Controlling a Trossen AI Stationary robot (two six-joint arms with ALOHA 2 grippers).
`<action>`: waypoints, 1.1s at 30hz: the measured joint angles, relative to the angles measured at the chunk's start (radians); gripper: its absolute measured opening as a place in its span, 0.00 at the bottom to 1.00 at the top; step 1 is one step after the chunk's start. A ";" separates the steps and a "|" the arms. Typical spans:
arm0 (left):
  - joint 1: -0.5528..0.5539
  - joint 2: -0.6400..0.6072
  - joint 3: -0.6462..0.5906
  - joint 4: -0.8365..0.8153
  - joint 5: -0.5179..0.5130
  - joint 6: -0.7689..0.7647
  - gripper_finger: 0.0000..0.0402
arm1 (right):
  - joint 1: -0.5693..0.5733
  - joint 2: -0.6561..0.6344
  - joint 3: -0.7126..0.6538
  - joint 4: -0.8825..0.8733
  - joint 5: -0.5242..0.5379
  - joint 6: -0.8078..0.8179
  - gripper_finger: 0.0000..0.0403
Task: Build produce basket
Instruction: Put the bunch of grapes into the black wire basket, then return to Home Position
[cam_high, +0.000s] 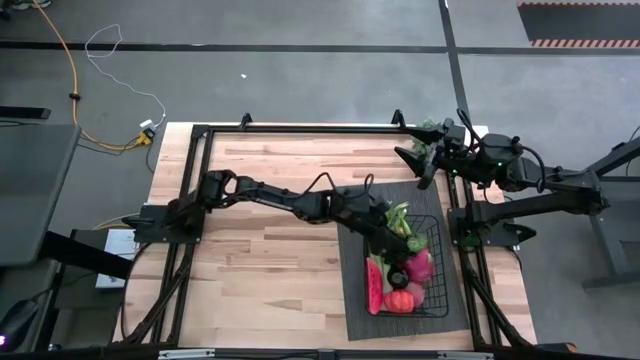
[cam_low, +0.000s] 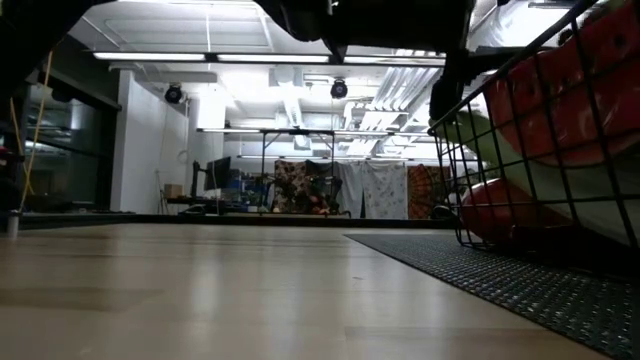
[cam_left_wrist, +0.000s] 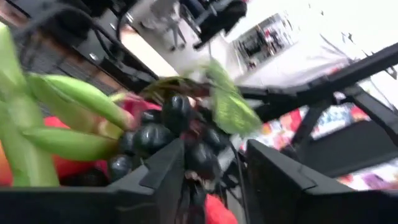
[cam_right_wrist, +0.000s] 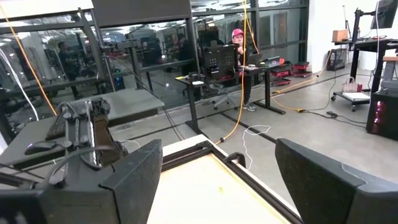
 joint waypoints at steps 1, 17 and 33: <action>0.005 -0.007 -0.001 -0.009 0.028 0.002 0.43 | 0.000 0.000 0.000 0.000 0.000 -0.002 0.75; 0.061 -0.035 0.007 -0.038 0.368 -0.005 0.59 | 0.000 0.000 0.000 -0.002 0.020 -0.015 0.75; 0.151 -0.182 0.008 -0.381 0.262 0.285 0.59 | 0.000 0.000 0.000 0.000 0.021 -0.022 0.75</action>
